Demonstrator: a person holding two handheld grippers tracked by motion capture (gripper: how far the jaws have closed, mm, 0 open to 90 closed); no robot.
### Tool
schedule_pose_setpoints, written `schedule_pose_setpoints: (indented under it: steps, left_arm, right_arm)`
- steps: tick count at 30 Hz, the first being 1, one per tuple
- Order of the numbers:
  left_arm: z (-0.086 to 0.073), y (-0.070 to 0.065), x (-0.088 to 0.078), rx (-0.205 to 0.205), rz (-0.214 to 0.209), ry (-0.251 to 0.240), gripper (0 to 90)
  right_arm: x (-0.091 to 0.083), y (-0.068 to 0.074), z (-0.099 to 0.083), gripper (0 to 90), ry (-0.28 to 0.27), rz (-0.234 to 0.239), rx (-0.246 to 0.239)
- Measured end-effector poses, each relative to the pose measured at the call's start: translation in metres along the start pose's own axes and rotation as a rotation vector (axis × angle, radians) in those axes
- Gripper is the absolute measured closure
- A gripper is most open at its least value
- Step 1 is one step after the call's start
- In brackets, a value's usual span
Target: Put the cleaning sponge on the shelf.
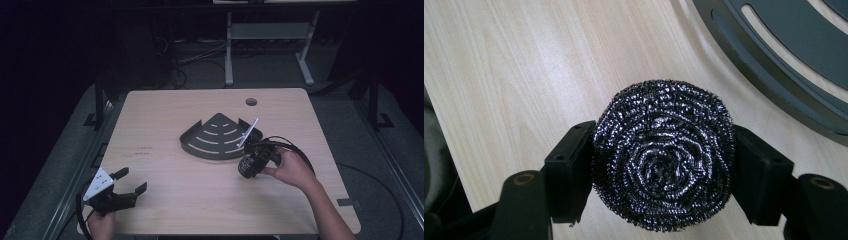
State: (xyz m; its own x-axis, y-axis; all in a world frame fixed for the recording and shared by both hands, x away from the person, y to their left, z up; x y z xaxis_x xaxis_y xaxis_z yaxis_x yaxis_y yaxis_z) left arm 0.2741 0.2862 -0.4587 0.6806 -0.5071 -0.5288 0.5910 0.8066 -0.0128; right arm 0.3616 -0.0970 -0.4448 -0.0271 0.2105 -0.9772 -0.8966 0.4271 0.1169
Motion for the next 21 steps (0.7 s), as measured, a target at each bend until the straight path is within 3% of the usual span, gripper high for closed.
schedule_pose_setpoints:
  steps: [21]
  left_arm:
    - [0.001,0.0,-0.001,0.005,0.001,-0.002,13.5]
  right_arm:
    - [-0.013,-0.011,0.027,32.5,0.008,-0.017,-0.029]
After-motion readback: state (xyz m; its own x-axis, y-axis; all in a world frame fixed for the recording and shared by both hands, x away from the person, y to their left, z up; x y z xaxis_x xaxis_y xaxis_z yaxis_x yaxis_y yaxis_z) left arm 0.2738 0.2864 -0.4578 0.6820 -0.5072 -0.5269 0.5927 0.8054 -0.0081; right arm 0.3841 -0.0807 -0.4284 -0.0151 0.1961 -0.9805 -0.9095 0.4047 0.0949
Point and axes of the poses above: each handheld gripper's, and its own axes: x roughly forward along the jaws, z roughly out of its top, y roughly to its left, the point moved 6 cm from there along x, roughly forward along the jaws, and after that the axes turned 8 degrees about y, right-handed, at the moved point
